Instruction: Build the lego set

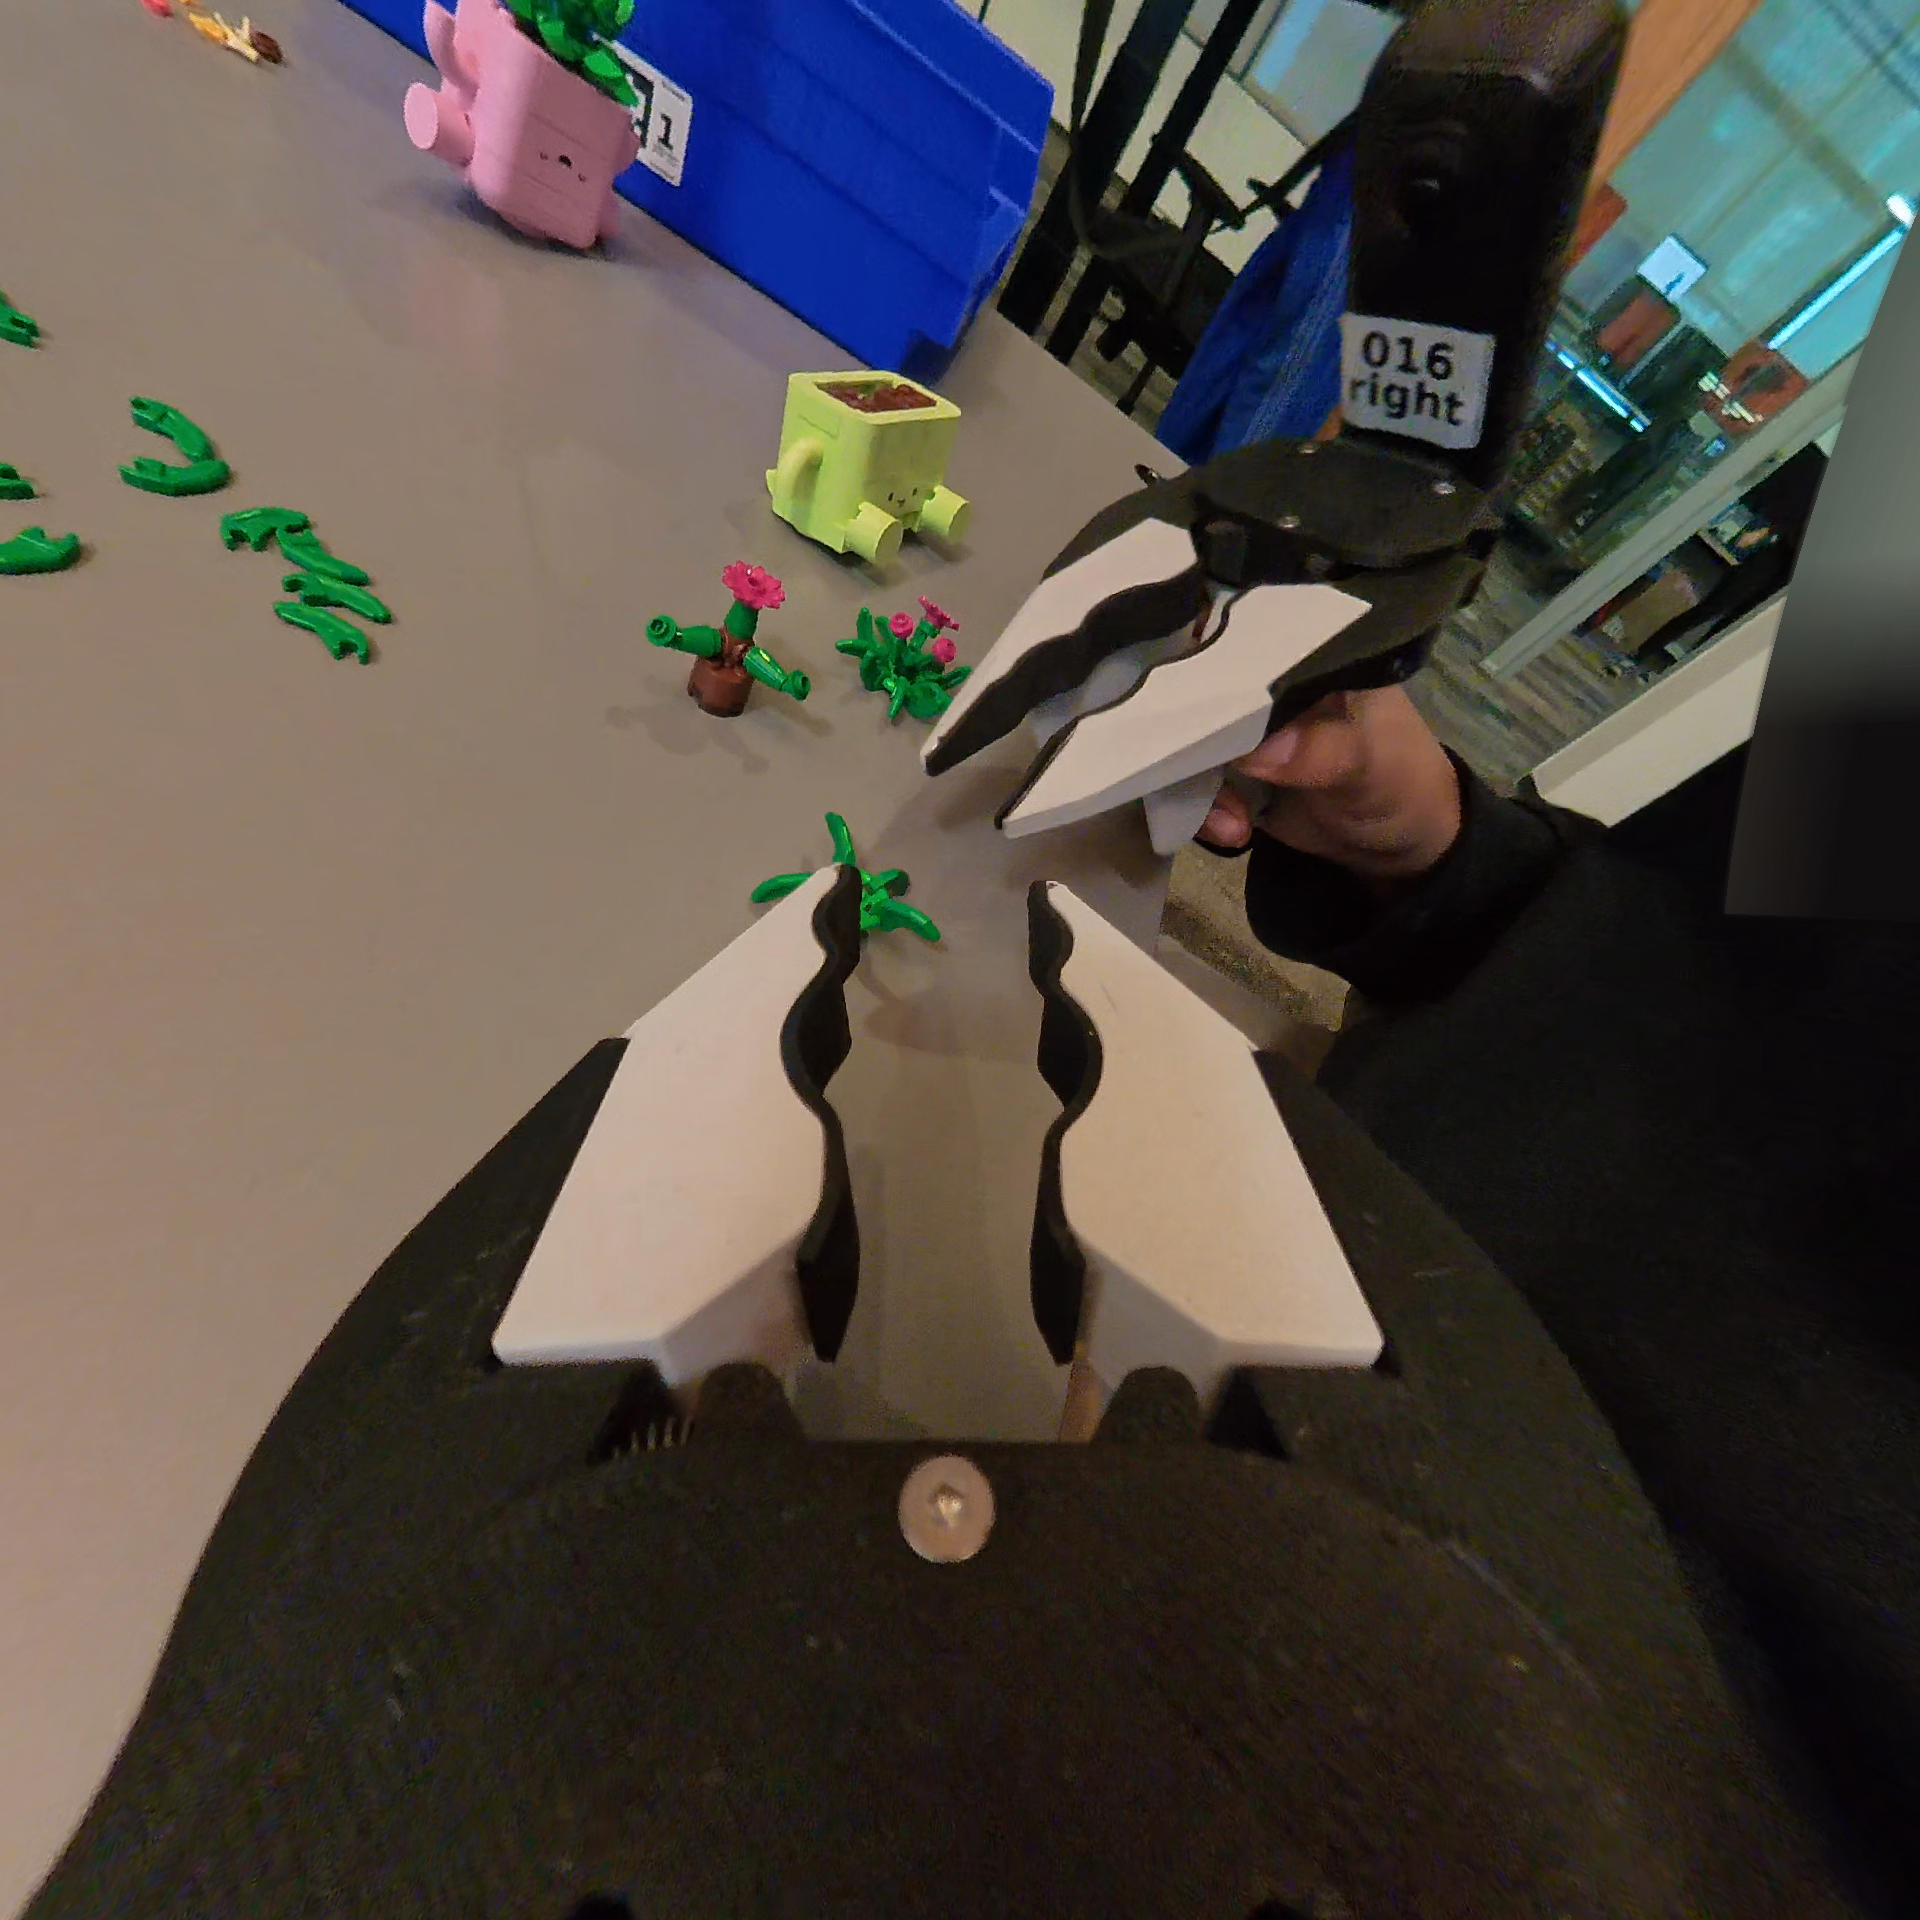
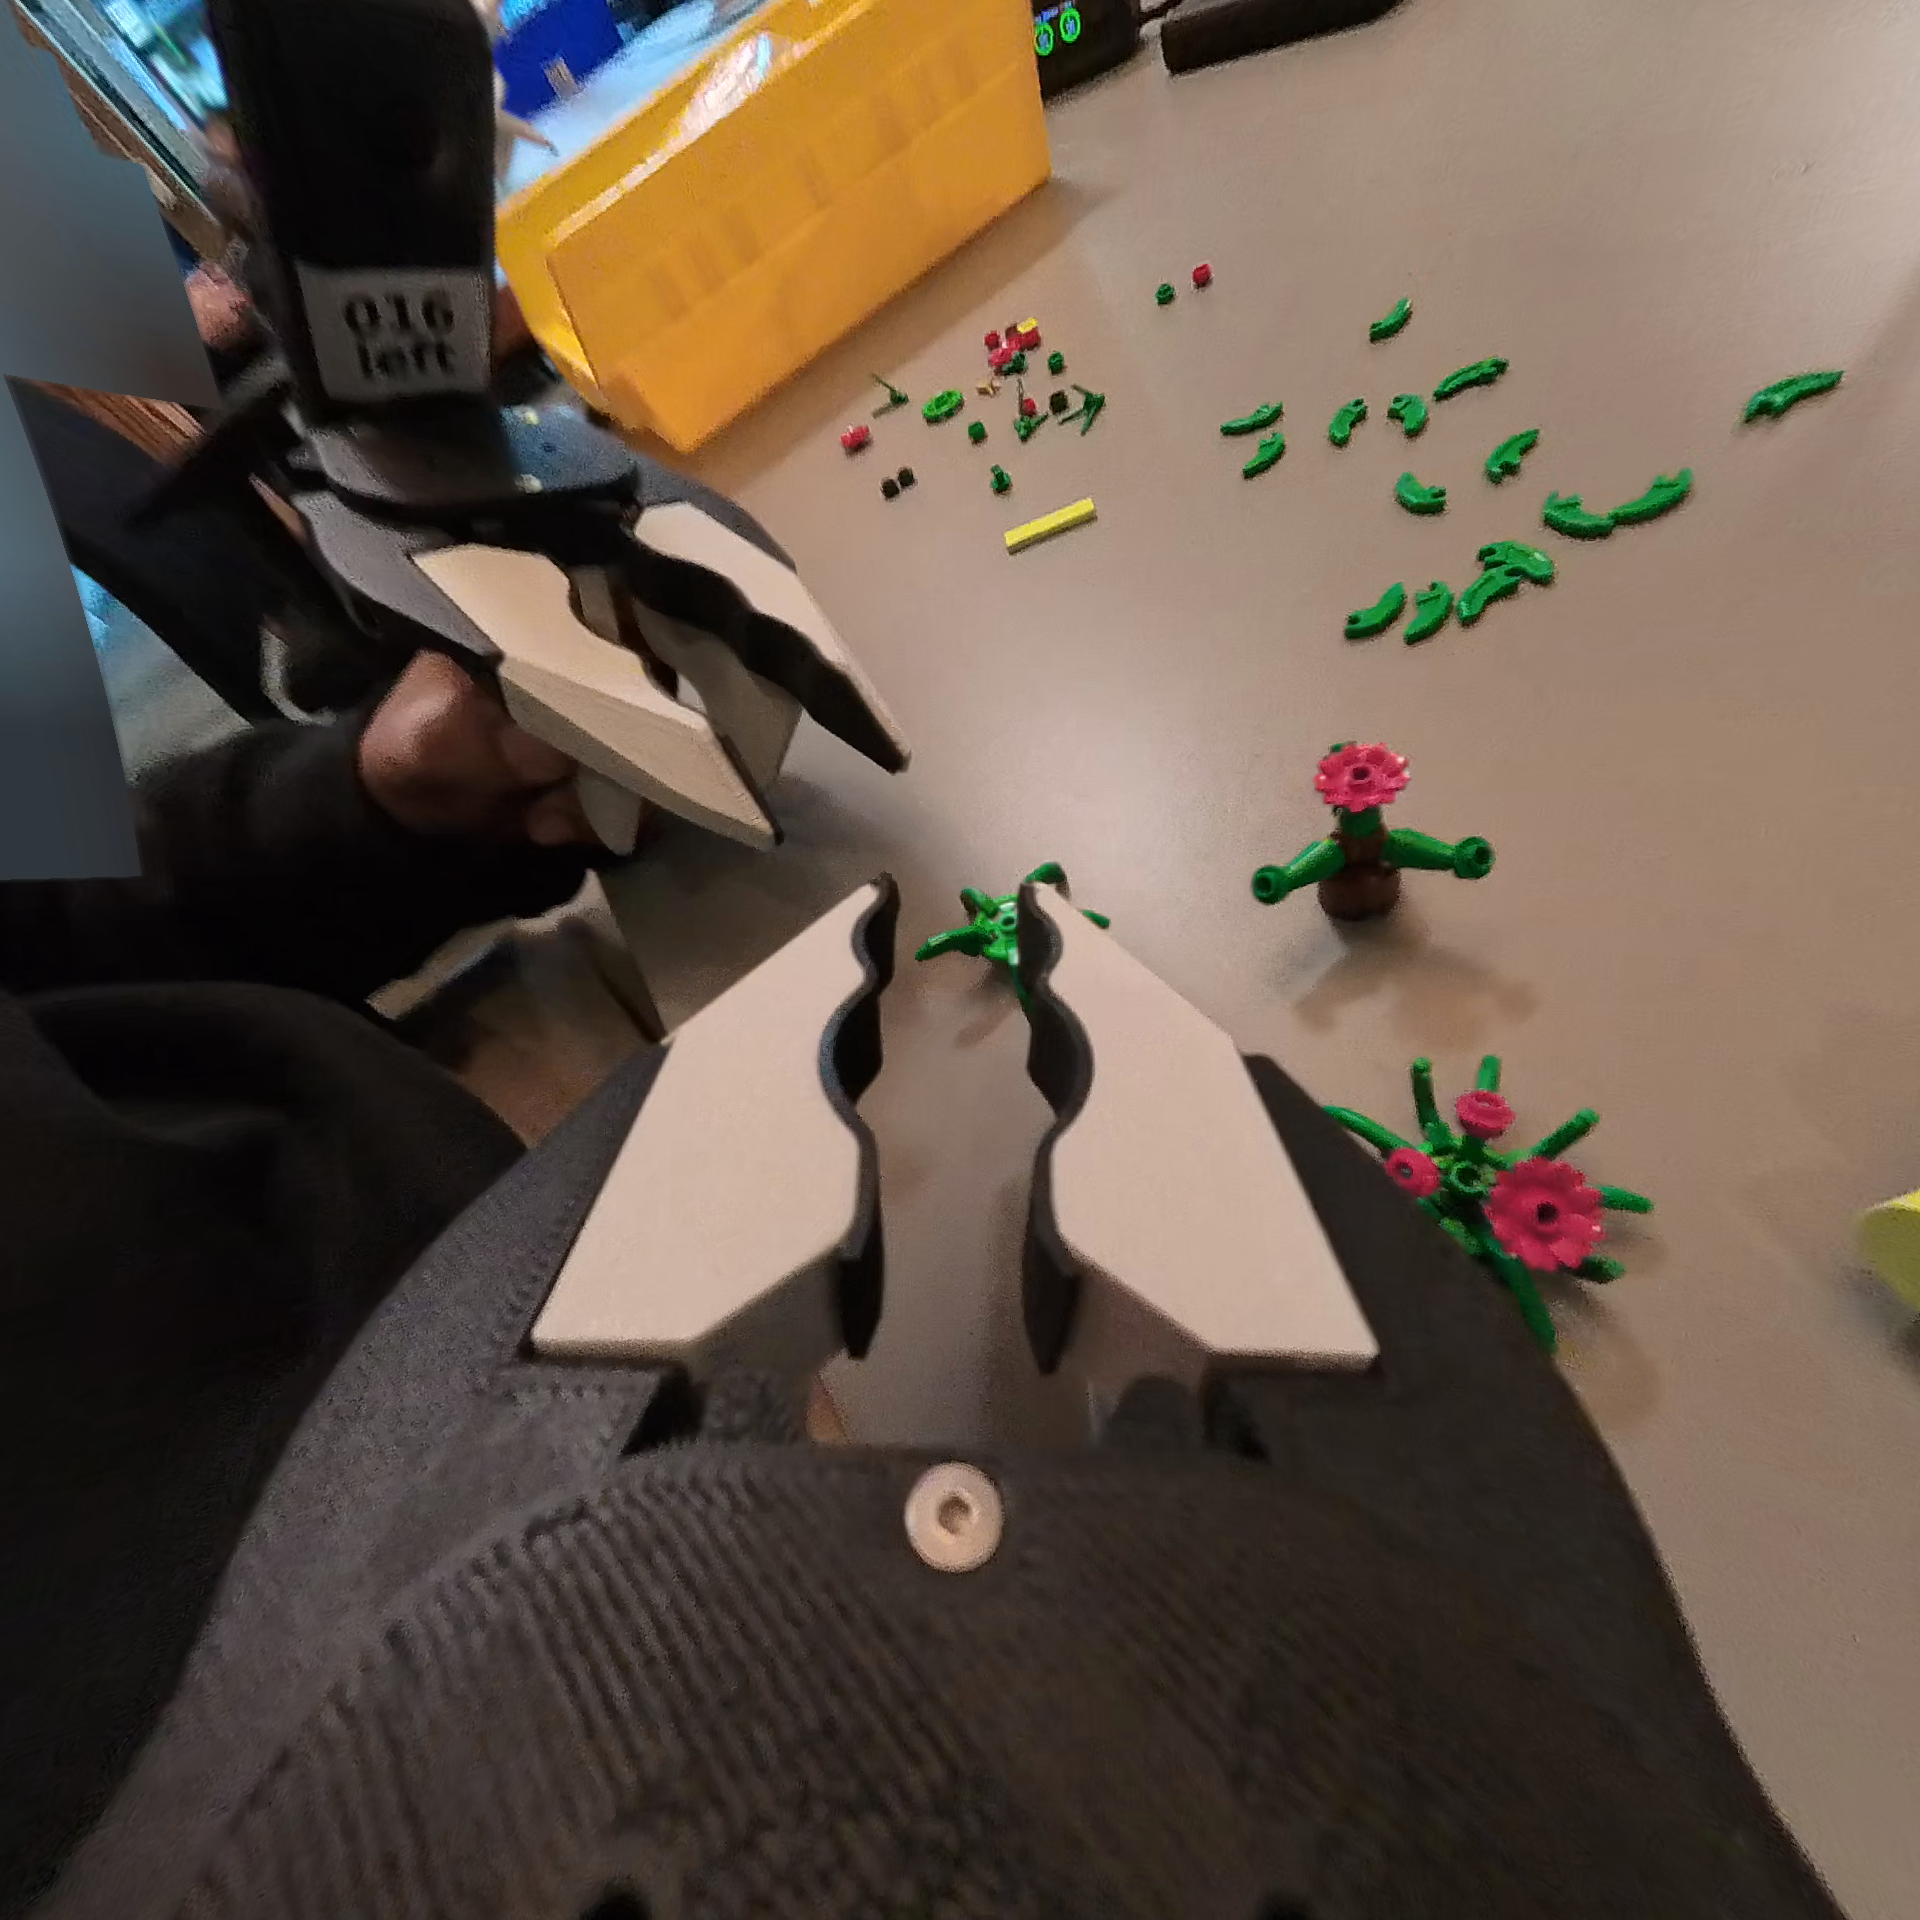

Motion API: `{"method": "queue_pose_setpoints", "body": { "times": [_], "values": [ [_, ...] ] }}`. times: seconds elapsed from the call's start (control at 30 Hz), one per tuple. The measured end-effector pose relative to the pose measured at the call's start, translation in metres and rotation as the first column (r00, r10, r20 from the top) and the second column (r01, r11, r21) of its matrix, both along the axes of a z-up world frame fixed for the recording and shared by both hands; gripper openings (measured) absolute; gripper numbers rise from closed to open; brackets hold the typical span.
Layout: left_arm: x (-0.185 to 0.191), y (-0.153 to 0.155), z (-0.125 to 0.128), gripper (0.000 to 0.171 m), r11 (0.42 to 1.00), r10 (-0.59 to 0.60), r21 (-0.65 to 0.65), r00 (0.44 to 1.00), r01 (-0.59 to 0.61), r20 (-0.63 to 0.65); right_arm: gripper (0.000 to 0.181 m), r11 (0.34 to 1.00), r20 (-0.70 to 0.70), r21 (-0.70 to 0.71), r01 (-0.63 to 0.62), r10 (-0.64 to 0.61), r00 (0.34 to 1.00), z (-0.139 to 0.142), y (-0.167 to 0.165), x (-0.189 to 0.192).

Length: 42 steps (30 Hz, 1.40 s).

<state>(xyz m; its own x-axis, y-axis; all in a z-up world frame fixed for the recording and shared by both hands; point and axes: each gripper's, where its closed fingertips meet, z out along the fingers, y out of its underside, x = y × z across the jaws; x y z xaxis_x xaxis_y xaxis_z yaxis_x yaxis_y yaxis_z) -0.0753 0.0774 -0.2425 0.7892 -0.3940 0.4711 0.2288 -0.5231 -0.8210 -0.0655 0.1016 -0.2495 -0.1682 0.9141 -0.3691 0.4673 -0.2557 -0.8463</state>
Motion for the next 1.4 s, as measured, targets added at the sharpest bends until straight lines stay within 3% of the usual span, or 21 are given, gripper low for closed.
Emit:
{"method": "queue_pose_setpoints", "body": {
  "times": [0.33,0.5,0.6,0.77,0.9,0.97,1.03,1.23,1.4],
  "values": [
    [-0.008,0.02,-0.012,0.016,0.997,0.037,-0.066,0.998,-0.04,-0.055,0.019,0.99,0.07,0.143,-0.02,0.01,0.997,-0.012,-0.007,-0.01],
    [-0.01,0.028,-0.019,0.004,0.994,0.017,-0.103,0.996,-0.026,-0.089,0.016,0.937,0.126,0.344,-0.052,0.008,0.992,-0.026,-0.001,-0.014],
    [-0.009,0.028,-0.022,0.001,0.993,0.012,-0.117,0.995,-0.023,-0.098,0.024,0.924,0.158,0.375,-0.077,0.018,0.987,-0.032,-0.004,-0.014],
    [-0.006,0.027,-0.023,0.0,0.993,-0.004,-0.116,0.992,-0.011,-0.13,0.029,0.935,0.075,0.35,-0.051,0.026,0.997,-0.018,-0.004,-0.012],
    [0.005,0.019,-0.021,0.0,0.992,-0.07,-0.115,0.994,0.06,-0.084,0.028,0.961,-0.02,0.273,-0.048,0.056,0.998,-0.001,-0.006,-0.006],
    [0.007,0.017,-0.02,0.003,0.991,-0.084,-0.113,0.995,0.076,-0.063,0.031,0.966,-0.007,0.251,-0.062,0.066,0.998,-0.002,-0.006,-0.004],
    [0.009,0.015,-0.018,0.018,0.991,-0.094,-0.105,0.994,0.088,-0.052,0.032,0.964,0.01,0.256,-0.072,0.072,0.997,-0.005,-0.008,-0.004],
    [0.01,0.013,-0.025,0.022,0.987,-0.094,-0.139,0.992,0.081,-0.089,0.036,0.962,0.067,0.254,-0.098,0.083,0.994,-0.015,-0.009,-0.003],
    [0.011,0.011,-0.024,0.032,0.984,-0.108,-0.146,0.993,0.1,-0.044,0.043,0.968,0.046,0.219,-0.12,0.112,0.993,-0.011,-0.012,-0.001]
  ]
}}
